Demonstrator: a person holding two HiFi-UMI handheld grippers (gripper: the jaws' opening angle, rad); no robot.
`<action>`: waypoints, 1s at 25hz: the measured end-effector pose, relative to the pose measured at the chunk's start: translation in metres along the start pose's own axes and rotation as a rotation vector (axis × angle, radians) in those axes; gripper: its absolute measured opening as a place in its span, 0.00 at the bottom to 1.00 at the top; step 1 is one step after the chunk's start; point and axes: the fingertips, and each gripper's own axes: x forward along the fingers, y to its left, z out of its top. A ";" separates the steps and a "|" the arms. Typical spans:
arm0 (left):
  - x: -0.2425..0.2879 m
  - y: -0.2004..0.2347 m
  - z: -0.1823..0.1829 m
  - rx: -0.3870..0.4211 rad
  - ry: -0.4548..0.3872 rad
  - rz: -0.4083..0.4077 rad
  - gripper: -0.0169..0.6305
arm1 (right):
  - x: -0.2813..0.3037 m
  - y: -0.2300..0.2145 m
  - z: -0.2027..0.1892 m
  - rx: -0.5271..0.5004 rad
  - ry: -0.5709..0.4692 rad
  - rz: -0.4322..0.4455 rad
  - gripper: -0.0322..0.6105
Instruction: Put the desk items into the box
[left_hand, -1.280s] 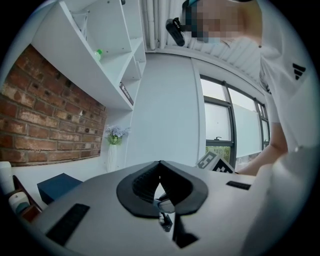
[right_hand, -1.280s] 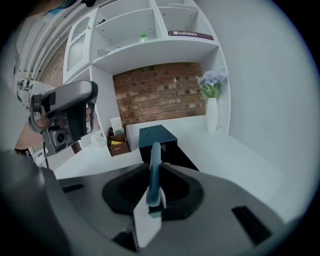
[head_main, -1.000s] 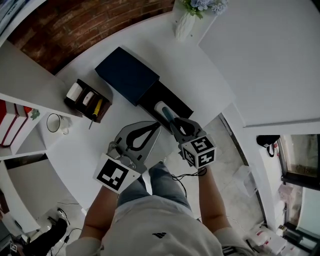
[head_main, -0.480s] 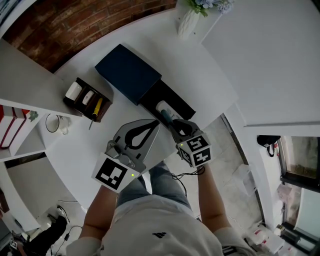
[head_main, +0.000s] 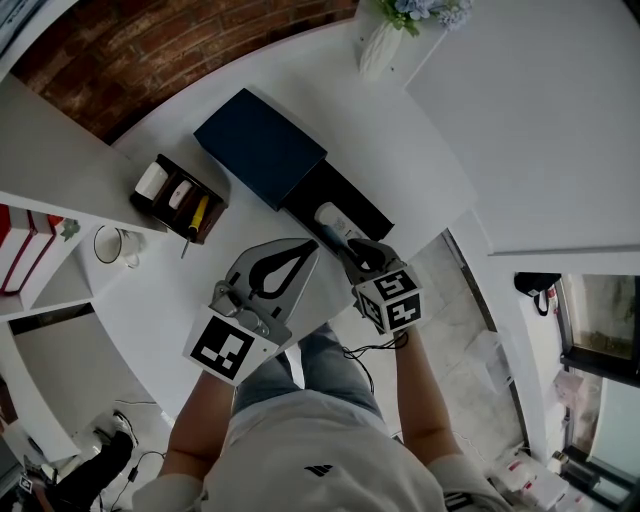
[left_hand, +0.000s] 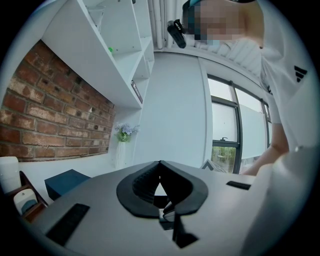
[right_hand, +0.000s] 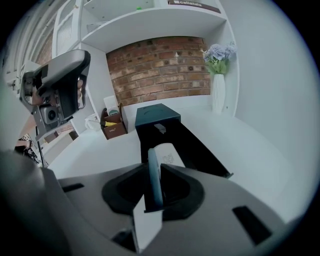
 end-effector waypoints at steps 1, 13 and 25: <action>-0.001 0.000 0.000 0.000 0.000 0.000 0.04 | 0.000 0.000 0.001 0.004 -0.002 0.002 0.18; -0.007 -0.011 0.007 0.015 -0.023 -0.023 0.04 | -0.033 0.009 0.033 0.041 -0.155 -0.018 0.07; -0.004 -0.053 0.017 0.063 -0.035 -0.137 0.04 | -0.115 0.037 0.073 0.075 -0.417 -0.049 0.06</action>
